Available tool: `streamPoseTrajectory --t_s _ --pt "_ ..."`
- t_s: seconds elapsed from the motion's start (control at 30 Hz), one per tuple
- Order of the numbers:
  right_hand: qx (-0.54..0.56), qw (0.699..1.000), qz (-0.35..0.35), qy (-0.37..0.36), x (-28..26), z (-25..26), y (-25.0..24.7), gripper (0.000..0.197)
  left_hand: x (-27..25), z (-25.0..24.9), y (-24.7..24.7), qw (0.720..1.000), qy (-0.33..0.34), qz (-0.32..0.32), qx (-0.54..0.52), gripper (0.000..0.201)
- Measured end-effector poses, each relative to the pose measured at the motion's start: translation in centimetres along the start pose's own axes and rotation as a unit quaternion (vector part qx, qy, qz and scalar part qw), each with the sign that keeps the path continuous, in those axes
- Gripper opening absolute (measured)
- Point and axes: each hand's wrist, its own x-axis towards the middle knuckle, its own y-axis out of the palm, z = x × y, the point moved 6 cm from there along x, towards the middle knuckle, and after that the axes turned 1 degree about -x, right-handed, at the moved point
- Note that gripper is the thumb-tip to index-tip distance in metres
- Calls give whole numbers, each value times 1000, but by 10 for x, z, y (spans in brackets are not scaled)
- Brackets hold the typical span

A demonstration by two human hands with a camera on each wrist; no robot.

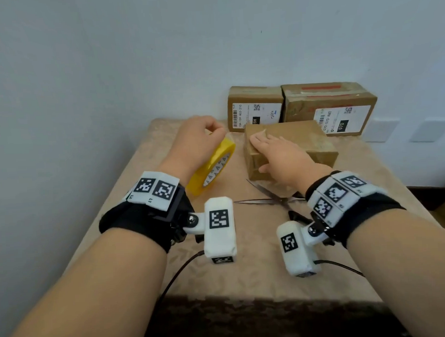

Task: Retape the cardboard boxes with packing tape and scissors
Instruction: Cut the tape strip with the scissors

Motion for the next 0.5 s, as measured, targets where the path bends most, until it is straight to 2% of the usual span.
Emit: streamPoseTrajectory --t_s 0.2,0.4,0.5 --pt "6 1000 -3 -16 -34 7 -16 67 -6 -3 0 1000 15 16 7 12" --pt "-48 999 16 5 -19 9 -6 104 -11 -6 4 999 12 31 7 12" --pt "-72 997 10 11 -12 9 -5 114 -11 -7 9 999 9 46 19 11"
